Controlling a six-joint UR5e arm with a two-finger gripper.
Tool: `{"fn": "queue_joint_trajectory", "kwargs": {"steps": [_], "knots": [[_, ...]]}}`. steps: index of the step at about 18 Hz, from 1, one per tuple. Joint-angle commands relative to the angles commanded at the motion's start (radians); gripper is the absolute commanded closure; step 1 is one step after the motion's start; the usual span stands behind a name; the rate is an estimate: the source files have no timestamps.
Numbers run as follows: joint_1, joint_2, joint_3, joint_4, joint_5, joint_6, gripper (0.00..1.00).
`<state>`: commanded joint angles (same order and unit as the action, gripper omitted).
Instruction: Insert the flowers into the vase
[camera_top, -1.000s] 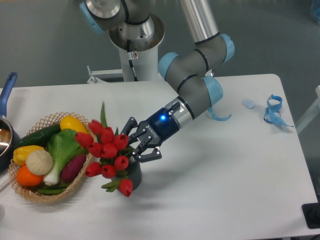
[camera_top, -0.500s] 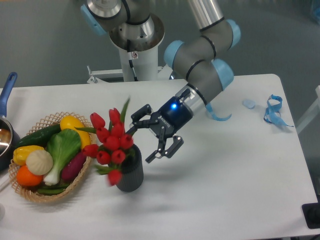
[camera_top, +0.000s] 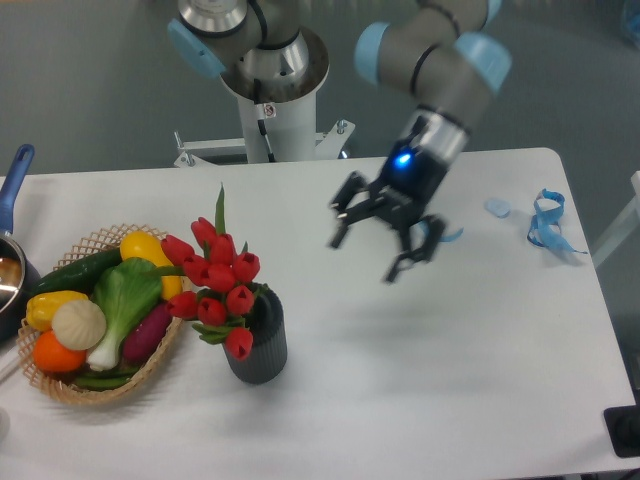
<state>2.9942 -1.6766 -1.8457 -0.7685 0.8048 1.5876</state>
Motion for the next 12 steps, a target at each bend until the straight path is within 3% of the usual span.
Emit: {"fn": "queue_joint_trajectory", "kwargs": {"steps": [3,6,9,12], "knots": [[0.019,0.0,0.068,-0.002,0.222,0.015,0.0],[0.028,0.014,0.103,-0.04,0.442,0.165,0.0],[0.071,0.067,0.129,-0.203,0.557,0.29,0.0],[0.158,0.129,0.144,-0.358,0.577,0.403,0.0]]}}
